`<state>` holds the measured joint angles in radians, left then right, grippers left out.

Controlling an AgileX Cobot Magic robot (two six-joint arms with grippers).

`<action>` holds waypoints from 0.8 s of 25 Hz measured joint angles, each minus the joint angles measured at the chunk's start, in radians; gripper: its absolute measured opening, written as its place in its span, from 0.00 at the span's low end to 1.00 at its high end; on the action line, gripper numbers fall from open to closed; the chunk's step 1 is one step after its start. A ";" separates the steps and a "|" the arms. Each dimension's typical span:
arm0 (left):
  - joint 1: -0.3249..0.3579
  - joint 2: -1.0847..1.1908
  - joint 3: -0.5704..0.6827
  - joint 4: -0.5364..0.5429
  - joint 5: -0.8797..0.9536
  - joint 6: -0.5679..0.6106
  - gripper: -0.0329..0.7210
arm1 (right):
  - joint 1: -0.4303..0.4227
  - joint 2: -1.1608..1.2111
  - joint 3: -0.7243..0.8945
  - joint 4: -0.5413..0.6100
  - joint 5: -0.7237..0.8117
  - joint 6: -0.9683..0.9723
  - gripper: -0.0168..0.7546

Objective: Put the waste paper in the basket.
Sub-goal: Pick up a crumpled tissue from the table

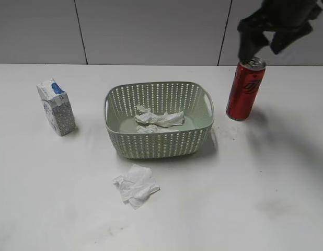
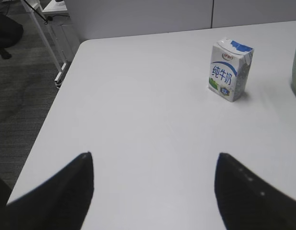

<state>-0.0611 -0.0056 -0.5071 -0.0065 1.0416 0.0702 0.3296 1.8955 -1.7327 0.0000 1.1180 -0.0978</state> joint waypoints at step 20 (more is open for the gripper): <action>0.000 0.000 0.000 0.000 0.000 0.000 0.81 | -0.328 -0.230 0.277 0.038 0.075 -0.002 0.79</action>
<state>-0.0611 -0.0056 -0.5071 -0.0065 1.0416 0.0702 0.0020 1.6655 -1.4554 0.0379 1.1931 -0.1000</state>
